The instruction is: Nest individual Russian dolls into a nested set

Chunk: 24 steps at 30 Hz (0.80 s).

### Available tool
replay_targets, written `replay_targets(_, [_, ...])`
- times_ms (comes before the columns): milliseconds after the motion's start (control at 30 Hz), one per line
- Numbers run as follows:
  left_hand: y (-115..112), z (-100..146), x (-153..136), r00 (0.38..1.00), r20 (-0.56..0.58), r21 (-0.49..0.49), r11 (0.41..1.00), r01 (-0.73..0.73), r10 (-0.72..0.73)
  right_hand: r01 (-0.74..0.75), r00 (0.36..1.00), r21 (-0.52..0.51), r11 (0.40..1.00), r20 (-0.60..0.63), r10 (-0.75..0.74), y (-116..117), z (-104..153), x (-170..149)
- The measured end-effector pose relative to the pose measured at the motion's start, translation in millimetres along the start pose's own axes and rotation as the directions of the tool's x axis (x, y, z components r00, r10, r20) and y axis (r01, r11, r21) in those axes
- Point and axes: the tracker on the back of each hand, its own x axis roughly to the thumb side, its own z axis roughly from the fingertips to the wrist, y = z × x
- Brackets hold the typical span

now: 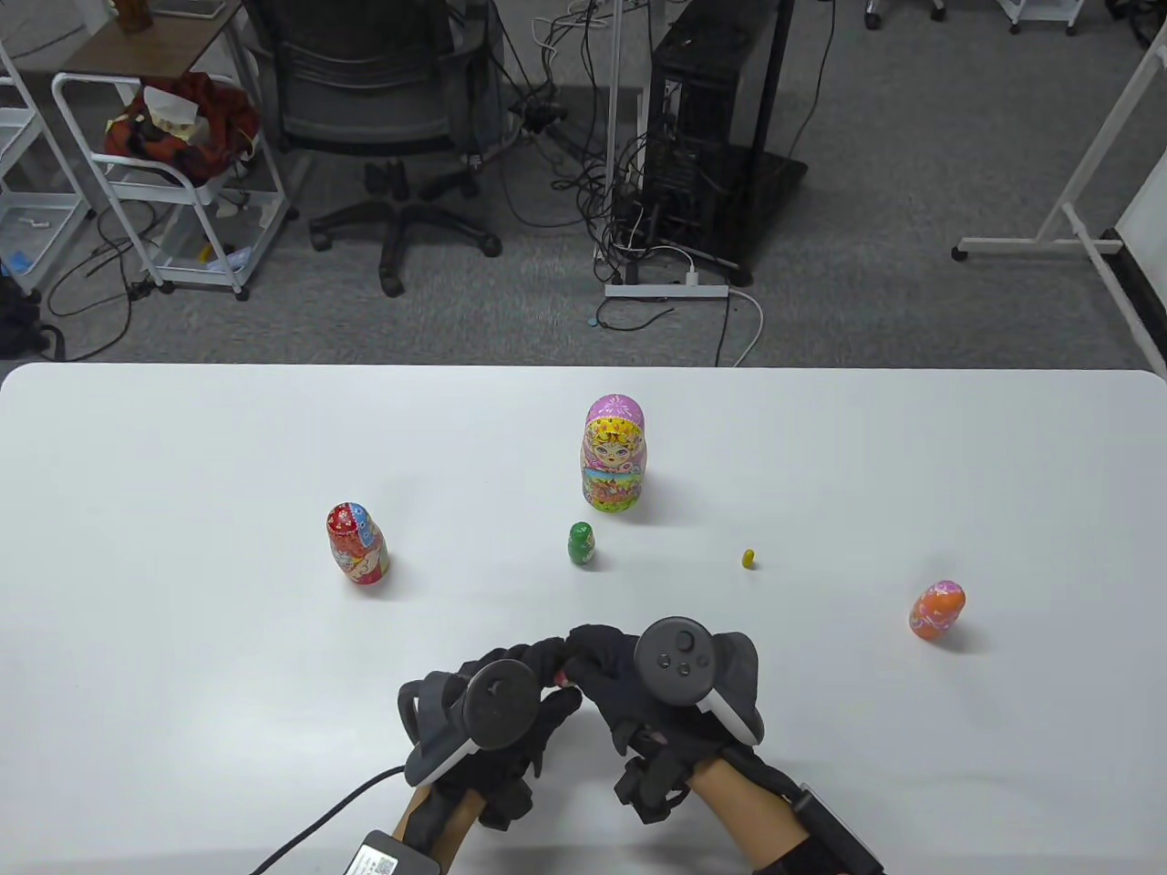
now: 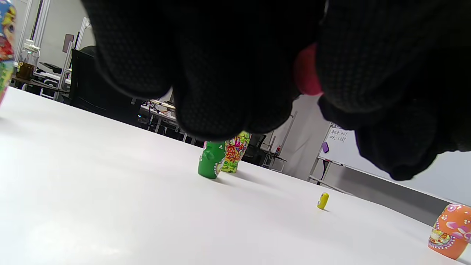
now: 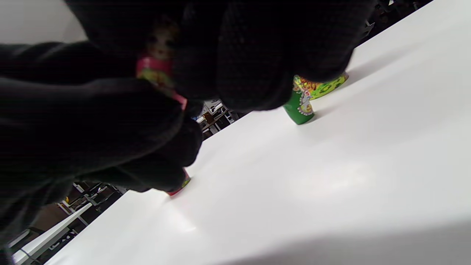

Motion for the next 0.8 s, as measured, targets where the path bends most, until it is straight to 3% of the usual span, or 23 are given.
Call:
replay_targets(67, [2,0,-4,1.000,-0.015,0.020,1.000,-0.020,0.020,-0.024,0.999,0.053,0.998,0.048,0.022,2,1,3])
replay_targets(200, [2,0,-9,0.999,-0.022,0.011,0.999,-0.037,0.037,-0.133,0.988,-0.031,0.991,0.076,0.135,2,4,11])
replay_targets(267, [1,1,-7,1.000,-0.001,0.014,1.000,-0.019,0.019,-0.156,0.984,-0.024,0.988,0.087,0.157,1,4,11])
replay_targets(433, [-2,3,-2,1.000,0.022,0.017,1.000,0.017,-0.017,-0.114,0.989,0.022,0.993,0.098,0.112,-1,4,6])
replay_targets(800, [1,4,-6,0.999,0.037,0.073,0.997,0.015,-0.018,-0.028,0.998,0.002,1.000,0.065,0.027,0,4,4])
